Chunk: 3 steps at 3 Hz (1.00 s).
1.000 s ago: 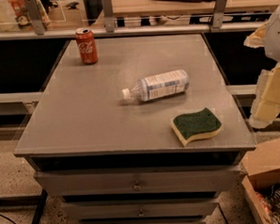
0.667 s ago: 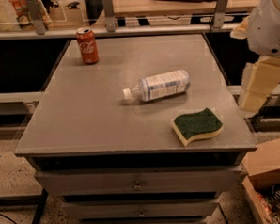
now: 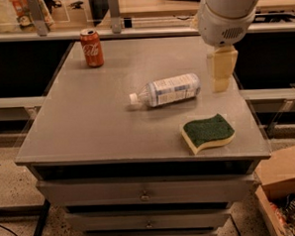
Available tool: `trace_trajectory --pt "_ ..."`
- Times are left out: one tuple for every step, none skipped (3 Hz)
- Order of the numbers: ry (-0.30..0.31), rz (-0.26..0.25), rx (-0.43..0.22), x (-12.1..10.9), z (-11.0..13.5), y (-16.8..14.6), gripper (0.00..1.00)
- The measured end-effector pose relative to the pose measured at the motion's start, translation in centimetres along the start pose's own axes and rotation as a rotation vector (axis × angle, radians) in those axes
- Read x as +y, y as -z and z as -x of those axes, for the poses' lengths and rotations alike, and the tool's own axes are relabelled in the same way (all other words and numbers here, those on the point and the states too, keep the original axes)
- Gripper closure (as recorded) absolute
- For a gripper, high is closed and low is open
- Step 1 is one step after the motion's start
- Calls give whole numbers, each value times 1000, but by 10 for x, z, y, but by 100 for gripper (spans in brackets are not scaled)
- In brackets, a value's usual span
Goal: Place blue plastic bottle upright
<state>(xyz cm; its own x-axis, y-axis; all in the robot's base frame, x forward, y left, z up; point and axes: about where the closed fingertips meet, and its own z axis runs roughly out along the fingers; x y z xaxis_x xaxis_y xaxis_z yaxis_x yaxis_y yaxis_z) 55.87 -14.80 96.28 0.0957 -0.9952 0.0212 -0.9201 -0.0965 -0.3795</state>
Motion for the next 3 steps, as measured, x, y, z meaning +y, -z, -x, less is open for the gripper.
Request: trace_trajectory --pt "123 35 20 -26 26 -35 0" --pt "183 78 15 -43 46 -70 0" --pt "201 134 -4 -50 62 -97 0"
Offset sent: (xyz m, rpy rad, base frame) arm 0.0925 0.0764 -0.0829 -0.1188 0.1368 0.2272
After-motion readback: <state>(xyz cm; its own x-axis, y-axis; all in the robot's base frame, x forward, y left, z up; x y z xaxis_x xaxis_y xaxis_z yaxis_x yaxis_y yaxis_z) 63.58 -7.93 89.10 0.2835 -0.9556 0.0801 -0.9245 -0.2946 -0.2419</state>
